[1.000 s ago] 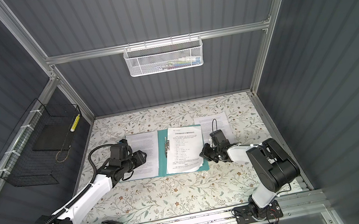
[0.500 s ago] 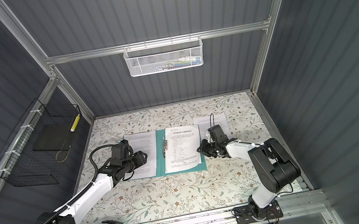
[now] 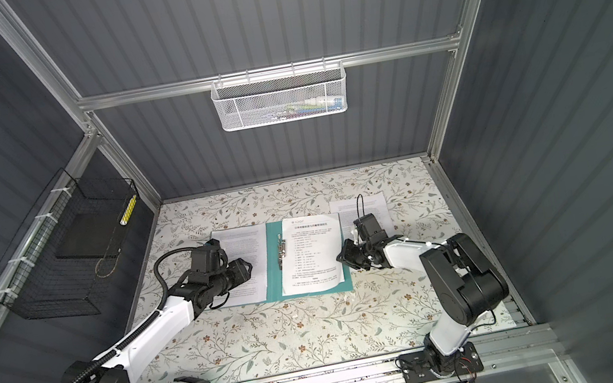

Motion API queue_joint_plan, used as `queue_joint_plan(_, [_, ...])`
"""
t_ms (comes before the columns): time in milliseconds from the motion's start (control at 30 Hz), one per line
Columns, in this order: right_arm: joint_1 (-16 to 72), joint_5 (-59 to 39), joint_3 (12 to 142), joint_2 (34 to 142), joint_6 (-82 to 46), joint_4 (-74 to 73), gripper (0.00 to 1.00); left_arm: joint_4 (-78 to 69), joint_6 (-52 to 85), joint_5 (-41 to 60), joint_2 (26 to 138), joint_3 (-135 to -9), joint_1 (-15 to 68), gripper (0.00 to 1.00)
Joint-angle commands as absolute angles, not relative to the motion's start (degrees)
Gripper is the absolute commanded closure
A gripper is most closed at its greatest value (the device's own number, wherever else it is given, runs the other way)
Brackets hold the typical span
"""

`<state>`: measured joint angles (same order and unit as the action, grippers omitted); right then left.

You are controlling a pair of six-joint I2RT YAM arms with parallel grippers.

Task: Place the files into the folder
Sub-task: 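Lower the XDOF sheet onto the folder beside the metal clip with the right gripper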

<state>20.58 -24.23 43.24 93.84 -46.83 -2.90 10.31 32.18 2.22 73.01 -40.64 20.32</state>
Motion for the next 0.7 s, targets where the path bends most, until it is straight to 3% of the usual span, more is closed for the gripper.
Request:
queue_joint_plan(0, [20.9, -24.4, 44.6, 94.7, -45.4, -1.8, 0.82, 10.0, 32.5, 3.1, 73.3, -40.9, 20.2, 0.42])
queue_joint_plan(333, [21.6, -22.8, 45.9, 95.0, -43.7, 0.0, 0.8, 9.9, 32.7, 3.3, 72.9, -40.4, 20.2, 0.42])
queue_joint_plan(667, [22.1, -23.4, 50.5, 96.0, -34.3, 6.4, 0.81, 9.4, 33.2, 3.8, 73.3, -40.6, 20.2, 0.41])
